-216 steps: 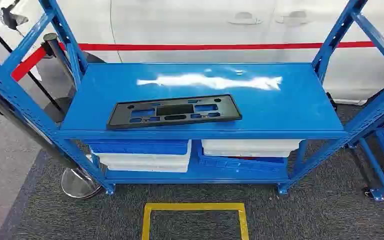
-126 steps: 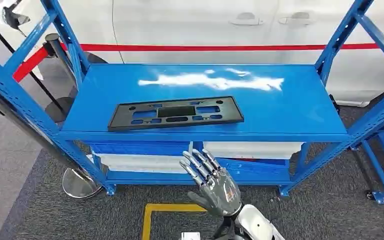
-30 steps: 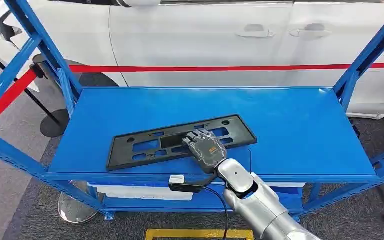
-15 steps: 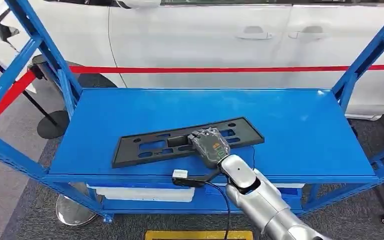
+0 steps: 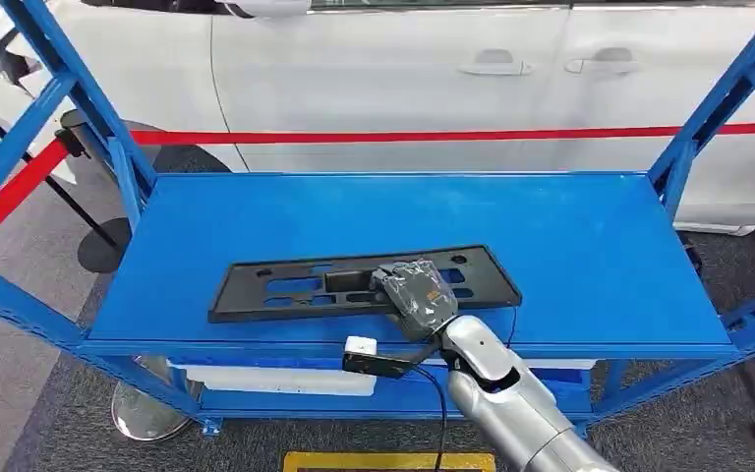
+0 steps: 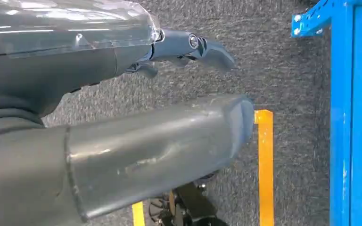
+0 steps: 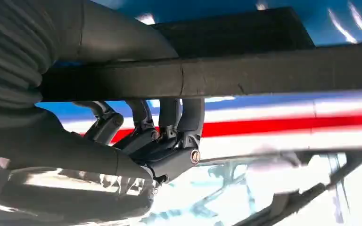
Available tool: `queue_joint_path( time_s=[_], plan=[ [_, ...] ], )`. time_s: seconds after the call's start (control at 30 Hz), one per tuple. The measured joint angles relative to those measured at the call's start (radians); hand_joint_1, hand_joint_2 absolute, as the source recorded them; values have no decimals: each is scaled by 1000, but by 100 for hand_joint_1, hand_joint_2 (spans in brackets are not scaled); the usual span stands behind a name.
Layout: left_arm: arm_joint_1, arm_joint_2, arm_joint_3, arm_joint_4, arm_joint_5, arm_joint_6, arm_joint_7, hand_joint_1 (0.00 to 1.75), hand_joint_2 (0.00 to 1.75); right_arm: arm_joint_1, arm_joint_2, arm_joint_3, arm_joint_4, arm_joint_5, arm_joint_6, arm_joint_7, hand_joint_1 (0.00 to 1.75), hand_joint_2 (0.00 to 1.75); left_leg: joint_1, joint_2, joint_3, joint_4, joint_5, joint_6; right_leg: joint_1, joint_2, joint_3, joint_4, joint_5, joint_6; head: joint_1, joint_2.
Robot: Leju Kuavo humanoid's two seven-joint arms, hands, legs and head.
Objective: Take the parts from the cabinet and place them on the table.
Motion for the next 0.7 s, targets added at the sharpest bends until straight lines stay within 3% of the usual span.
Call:
queue_joint_path(
  time_s=[0.03,0.13,0.17,0.2,0.23,0.3,0.33,0.37,0.43,0.47,0.5,0.53,0.57,0.63,0.67,0.7],
  plan=[
    [0,-3,5,0,0,0,0,0,0,5,2,-1,-27,-11,0,0,175,175,-1,1,-7,28,-22,-1,2,1,1,-2,1,-6,-3,0],
    [-4,-4,14,0,2,4,-1,0,0,46,5,-10,-102,-89,-22,-39,175,175,-1,1,-108,250,-133,-5,9,0,1,-1,-2,-15,-12,0],
    [-3,-5,19,0,3,7,0,0,0,73,5,-16,-148,-146,-40,-64,175,175,0,2,-133,303,-146,-5,12,-1,0,1,-3,-18,-11,0],
    [-1,-7,26,0,3,11,0,0,0,98,5,-20,-199,-196,-56,-94,175,175,0,2,-134,305,-133,-4,14,-1,1,3,-5,-19,-11,0],
    [1,-9,33,0,3,15,-1,0,0,118,5,-22,-252,-236,-63,-105,175,175,-1,2,-113,260,-99,-1,16,0,1,6,-8,-20,-12,0],
    [-1,-12,38,0,3,18,-2,0,0,135,5,-23,-338,-264,-64,-106,175,175,-3,2,-34,96,-13,11,18,3,5,11,-15,-17,-13,0],
    [-1,-12,41,0,3,18,-3,0,0,142,4,-26,-369,-269,-64,-107,175,175,-6,2,-5,32,-7,18,18,3,6,13,-18,-15,-11,0],
    [-3,-13,43,0,3,18,-3,0,0,147,3,-29,-388,-282,-68,-113,175,175,-11,2,5,14,-13,19,28,4,0,20,-20,-8,-10,0],
    [-3,-15,51,0,3,22,-5,0,0,167,-1,-34,-438,-347,-82,-147,175,175,-16,0,0,16,-14,21,20,5,-4,17,-18,1,-11,0],
    [-3,-16,57,0,2,25,-5,0,0,184,-4,-39,-475,-397,-89,-167,175,175,-17,-1,0,15,-13,25,18,3,-2,13,-16,6,-11,0],
    [-3,-19,61,0,2,29,-5,0,0,201,-7,-46,-523,-470,-98,-190,175,175,-6,-2,5,1,-6,34,24,2,-2,15,-22,13,-9,0],
    [-2,-24,64,0,1,32,-5,0,0,212,-13,-53,-563,-524,-102,-207,175,175,-6,0,9,-4,-3,38,19,3,-7,33,-37,20,-11,0],
    [-2,-24,68,0,1,34,-5,0,0,215,-20,-60,-616,-593,-103,-224,175,175,-6,3,10,-6,-3,45,17,3,-32,84,-71,26,-5,0],
    [-5,-27,79,0,0,36,-5,0,0,240,-37,-78,-686,-687,-99,-244,175,175,-6,3,9,-5,-4,47,12,3,-110,239,-142,34,-3,0],
    [-5,-29,83,0,1,36,-5,0,0,257,-48,-88,-716,-725,-94,-252,175,175,-6,3,10,-5,-5,48,10,3,-145,304,-160,37,-3,0],
    [-5,-29,86,0,2,36,-5,0,0,271,-57,-98,-740,-750,-90,-255,175,175,-6,3,10,-4,-6,47,7,3,-161,323,-151,40,-2,0]
  ],
)
